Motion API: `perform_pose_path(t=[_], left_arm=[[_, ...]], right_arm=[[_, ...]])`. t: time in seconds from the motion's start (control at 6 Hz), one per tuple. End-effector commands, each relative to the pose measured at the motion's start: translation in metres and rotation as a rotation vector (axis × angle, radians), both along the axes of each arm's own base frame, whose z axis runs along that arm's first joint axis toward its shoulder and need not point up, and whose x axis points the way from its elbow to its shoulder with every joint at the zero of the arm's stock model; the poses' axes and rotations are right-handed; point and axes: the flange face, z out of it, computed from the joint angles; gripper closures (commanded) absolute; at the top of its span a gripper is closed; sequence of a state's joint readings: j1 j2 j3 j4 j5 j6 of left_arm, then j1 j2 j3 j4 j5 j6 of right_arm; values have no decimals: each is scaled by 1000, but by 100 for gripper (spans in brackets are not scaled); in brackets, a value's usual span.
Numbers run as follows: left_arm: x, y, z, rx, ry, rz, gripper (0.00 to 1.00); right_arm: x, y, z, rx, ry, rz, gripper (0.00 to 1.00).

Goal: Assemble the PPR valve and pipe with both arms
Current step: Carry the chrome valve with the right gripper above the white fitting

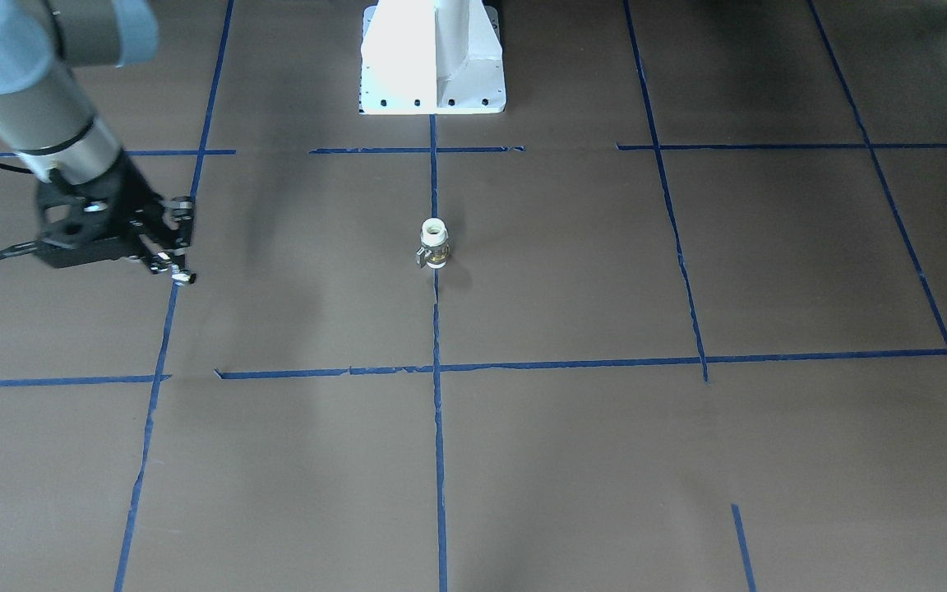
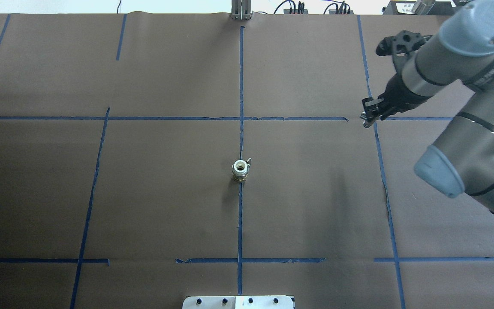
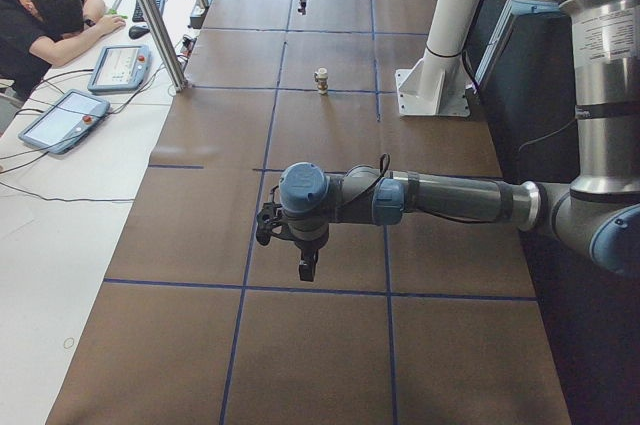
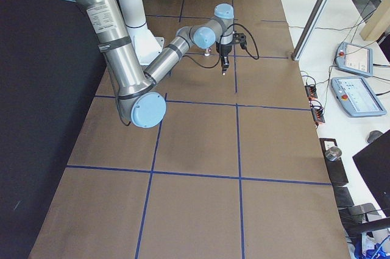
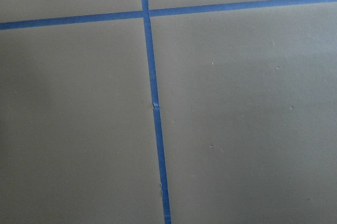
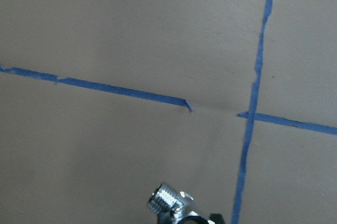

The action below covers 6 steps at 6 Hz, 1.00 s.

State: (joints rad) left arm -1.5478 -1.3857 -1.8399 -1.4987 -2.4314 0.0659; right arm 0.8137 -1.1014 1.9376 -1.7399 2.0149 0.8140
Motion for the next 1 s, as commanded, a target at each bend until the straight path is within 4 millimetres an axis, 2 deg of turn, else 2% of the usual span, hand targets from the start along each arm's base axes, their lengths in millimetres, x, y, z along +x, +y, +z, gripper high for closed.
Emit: perform_pose_path(t=[0.0, 0.17, 0.5, 0.67, 0.83], left_arm=[[0, -1, -1, -1, 0, -4, 0], [1, -2, -2, 0, 0, -2, 0], [1, -2, -2, 0, 0, -2, 0], [1, -2, -2, 0, 0, -2, 0], [1, -2, -2, 0, 0, -2, 0]], right_arm=[[-82, 45, -95, -36, -22, 80, 100], [-124, 73, -123, -27, -26, 145, 100], [-189, 87, -166, -55, -14, 201, 100], [-208, 85, -179, -55, 13, 206, 100], [-214, 89, -177, -47, 32, 207, 100]])
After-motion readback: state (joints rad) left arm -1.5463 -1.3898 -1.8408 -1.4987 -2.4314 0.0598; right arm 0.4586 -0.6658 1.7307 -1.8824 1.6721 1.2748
